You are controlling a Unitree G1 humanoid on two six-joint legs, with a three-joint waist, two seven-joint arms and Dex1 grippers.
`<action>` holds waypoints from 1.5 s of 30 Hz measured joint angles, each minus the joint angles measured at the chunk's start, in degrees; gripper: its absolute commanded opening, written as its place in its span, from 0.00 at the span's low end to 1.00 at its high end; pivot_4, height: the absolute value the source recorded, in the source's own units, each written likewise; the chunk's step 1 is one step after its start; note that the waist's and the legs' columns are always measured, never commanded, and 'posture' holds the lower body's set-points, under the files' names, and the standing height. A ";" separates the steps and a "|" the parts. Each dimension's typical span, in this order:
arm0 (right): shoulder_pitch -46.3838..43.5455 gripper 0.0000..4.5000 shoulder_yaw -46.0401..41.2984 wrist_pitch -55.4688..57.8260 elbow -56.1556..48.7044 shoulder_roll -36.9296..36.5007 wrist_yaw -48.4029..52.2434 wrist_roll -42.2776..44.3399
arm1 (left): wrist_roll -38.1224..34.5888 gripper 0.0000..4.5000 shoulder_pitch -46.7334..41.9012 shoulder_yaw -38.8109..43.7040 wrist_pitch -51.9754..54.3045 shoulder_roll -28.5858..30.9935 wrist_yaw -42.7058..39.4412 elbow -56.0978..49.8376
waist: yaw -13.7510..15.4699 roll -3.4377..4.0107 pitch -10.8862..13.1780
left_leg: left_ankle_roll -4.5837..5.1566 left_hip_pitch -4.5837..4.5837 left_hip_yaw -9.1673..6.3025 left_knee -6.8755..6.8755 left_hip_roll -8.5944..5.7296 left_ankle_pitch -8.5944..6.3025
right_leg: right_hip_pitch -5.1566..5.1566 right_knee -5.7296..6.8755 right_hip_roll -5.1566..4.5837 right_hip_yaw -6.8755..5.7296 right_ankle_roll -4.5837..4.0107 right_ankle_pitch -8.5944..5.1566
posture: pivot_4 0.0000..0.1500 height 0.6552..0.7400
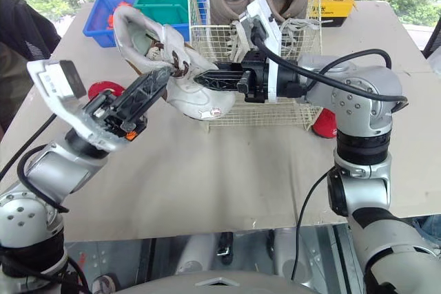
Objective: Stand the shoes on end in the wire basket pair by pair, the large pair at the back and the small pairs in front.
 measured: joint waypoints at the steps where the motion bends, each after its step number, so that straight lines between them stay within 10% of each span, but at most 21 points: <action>1: 0.31 0.01 -0.63 0.15 -0.29 0.38 -0.84 0.68 | -0.01 0.49 -0.56 -0.07 0.00 -0.06 0.11 0.52 | -0.02 0.00 0.00 | 0.00 0.00 0.00 0.00 0.00 0.00 | -0.01 0.00 0.02 -0.01 0.00 0.00 | 1.00 1.00; 5: 1.44 0.01 -2.18 0.66 -1.74 1.09 -4.38 3.53 | -0.16 0.13 -2.17 -0.28 0.43 0.12 -0.43 2.21 | 0.09 0.00 0.00 | -0.01 0.00 -0.02 -0.01 0.02 0.00 | 0.00 0.00 0.04 -0.02 0.00 0.00 | 1.00 1.00; 14: 16.15 0.99 -3.21 -16.23 -15.96 -5.57 -3.95 0.48 | 7.53 0.13 -13.72 -1.28 3.23 6.92 -10.75 12.03 | 1.29 -0.04 -0.02 | 0.00 -0.04 0.00 -0.01 -0.03 0.00 | 0.01 -0.08 0.05 -0.06 0.03 -0.02 | 1.00 1.00; 26: 42.55 1.00 -13.20 -35.23 -33.83 -16.17 -1.75 -2.25 | 42.91 0.13 -39.24 -13.87 -11.60 5.75 -38.97 33.99 | 1.56 -0.07 -0.02 | -0.01 0.00 0.37 -0.01 -0.01 0.00 | 0.03 -0.14 0.14 0.00 0.04 -0.04 | 1.00 1.00; 39: 49.17 1.00 -15.18 -36.46 -38.57 -19.70 -9.36 2.19 | 72.67 0.13 -48.34 -24.98 -39.46 -2.73 -58.26 67.07 | 1.54 -0.19 -0.03 | 0.12 -0.08 0.36 0.04 0.04 -0.07 | 0.01 -0.23 0.21 0.09 0.05 -0.04 | 1.00 1.00; 45: 50.75 1.00 -16.72 -36.41 -38.40 -23.08 -10.42 5.45 | 73.00 0.73 -49.48 -23.24 -38.96 -2.67 -61.97 69.91 | 1.35 -0.21 -0.06 | 0.30 0.06 0.17 0.06 0.07 -0.17 | 0.02 -0.09 0.21 0.19 0.05 -0.04 | 1.00 1.00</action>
